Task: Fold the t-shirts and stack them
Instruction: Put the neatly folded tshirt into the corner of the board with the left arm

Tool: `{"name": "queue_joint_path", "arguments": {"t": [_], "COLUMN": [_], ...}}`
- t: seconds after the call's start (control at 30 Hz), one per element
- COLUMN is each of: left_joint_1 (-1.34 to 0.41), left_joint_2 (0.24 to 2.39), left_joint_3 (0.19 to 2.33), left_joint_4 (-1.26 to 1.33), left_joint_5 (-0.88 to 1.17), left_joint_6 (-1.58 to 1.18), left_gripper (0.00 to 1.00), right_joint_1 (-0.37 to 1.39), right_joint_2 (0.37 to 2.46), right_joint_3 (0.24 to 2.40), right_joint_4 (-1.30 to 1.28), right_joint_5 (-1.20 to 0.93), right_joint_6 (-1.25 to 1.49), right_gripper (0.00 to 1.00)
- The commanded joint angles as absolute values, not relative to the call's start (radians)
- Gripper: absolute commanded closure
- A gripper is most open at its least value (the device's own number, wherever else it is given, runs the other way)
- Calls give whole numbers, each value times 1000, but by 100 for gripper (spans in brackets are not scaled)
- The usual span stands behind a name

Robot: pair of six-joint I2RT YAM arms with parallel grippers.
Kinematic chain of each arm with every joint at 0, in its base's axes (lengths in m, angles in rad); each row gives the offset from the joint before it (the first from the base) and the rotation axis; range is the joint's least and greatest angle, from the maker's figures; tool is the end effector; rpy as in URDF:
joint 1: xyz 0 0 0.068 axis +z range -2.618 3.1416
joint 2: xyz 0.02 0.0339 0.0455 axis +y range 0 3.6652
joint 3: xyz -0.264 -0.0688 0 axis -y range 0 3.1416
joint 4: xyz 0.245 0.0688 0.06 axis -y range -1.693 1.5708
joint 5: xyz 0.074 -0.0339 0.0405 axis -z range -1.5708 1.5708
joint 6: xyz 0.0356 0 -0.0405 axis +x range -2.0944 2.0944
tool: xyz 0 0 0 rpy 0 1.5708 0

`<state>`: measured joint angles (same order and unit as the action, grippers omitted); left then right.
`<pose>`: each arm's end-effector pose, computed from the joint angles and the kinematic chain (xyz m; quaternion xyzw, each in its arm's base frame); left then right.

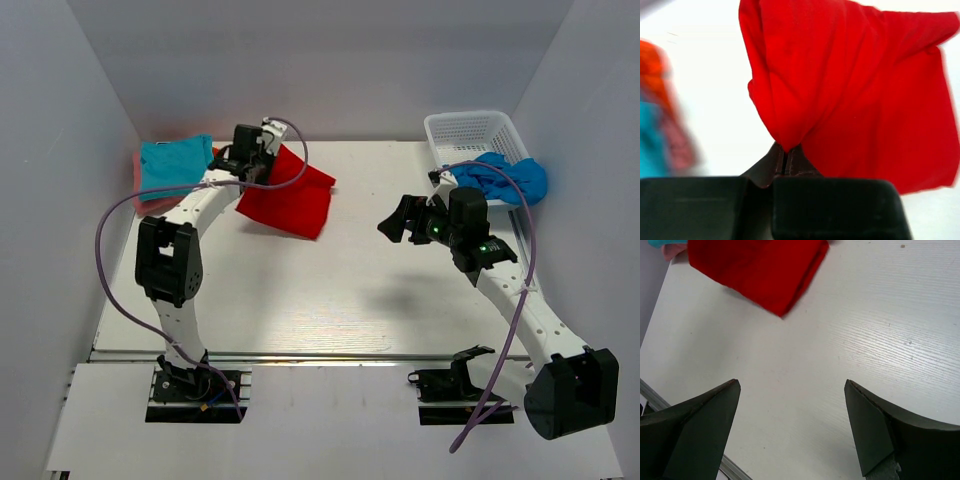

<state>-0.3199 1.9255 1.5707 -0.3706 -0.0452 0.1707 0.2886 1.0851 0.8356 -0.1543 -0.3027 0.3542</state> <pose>0.4222 -0.1382 0.2595 0.2124 0.8867 -0.0100 0.4105 0.2350 0.0808 0.3022 -0.0560 0.8273 0.2914 0.4770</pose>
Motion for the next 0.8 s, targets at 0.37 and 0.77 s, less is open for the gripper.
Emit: {"name": "queue_joint_path", "arguments": {"t": [0.37, 0.77], "left_joint_1": [-77, 112], "left_joint_2": [1945, 2016], "left_joint_3": [1991, 2074], "left_joint_4": [-488, -416], "left_joint_5": [-32, -9], "left_joint_6": [549, 489], "left_gripper": [100, 100], "right_joint_1": [285, 290], "right_joint_2": [1085, 1158], "right_joint_3": [870, 926], "right_joint_4": [-94, -103], "right_joint_5": [-290, -285], "right_joint_6": [388, 417], "right_gripper": [10, 10]}}
